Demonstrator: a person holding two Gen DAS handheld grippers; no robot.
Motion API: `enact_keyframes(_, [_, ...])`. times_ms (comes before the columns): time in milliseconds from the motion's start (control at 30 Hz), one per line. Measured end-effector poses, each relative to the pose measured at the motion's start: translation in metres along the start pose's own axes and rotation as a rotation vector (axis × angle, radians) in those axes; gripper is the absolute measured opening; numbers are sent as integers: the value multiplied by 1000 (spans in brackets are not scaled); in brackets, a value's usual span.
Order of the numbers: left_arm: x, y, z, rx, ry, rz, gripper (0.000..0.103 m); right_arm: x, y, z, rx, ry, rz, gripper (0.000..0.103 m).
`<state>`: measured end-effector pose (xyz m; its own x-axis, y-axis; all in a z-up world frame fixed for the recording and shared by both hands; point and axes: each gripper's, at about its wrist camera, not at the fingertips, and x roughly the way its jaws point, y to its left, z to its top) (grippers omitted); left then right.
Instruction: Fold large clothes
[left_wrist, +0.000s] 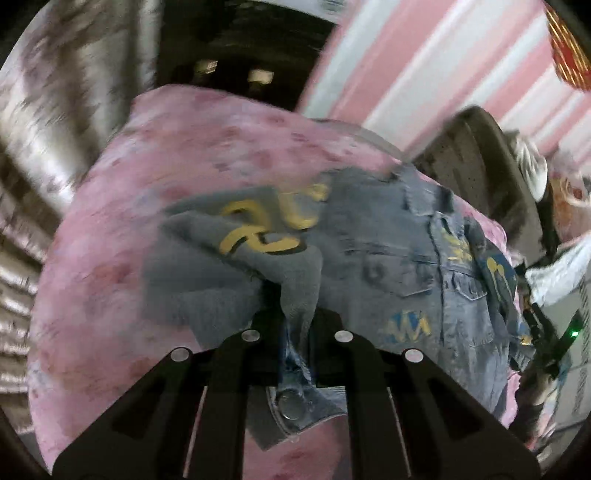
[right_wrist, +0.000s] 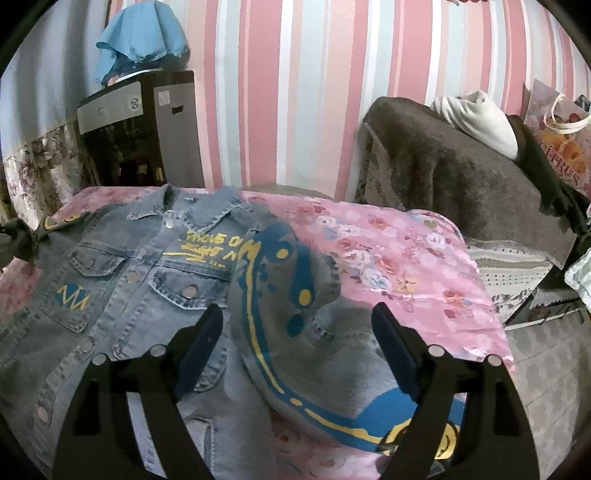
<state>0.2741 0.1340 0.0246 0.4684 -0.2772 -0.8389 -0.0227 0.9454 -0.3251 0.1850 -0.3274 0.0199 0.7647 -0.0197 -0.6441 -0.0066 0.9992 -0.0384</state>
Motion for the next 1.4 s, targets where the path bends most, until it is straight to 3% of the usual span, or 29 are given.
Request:
enact_keyframes(100, [27,-53,3,107,-12,1,7,-1,7,4,-6,-11,9,83])
enact_keyframes(233, [65,-120,1,281,-56,65,7,-2,14,9,7,-25,16,83])
enact_keyframes(333, [88,-146,0,352,-64,73,7,4,18,13,21,-19,29,83])
enact_keyframes(367, [96,-154,0,383,-70,84,9,8,20,14,17,-14,28,83])
enact_keyframes(500, [125,-170,1,450,-69,140,35,24,31,12,-1,21,13,83])
enact_keyframes(633, [121,-170,0,447,-62,101,52,36,45,11,-11,63,62,83])
enact_keyframes(700, [111,-171,-1,449,-68,67,81,36,52,15,0,79,102,83])
enact_keyframes(767, [95,-173,-2,461,-117,77,93,33,58,21,14,83,128,84])
enact_keyframes(967, [48,-154,1,510,-233,171,100,36,106,38,-36,113,241,84])
enact_keyframes(1167, [33,-84,18,453,-289,315,100,73,166,44,-104,179,349,83])
enact_keyframes(1400, [30,-17,18,351,-311,341,100,120,210,60,-65,236,471,82])
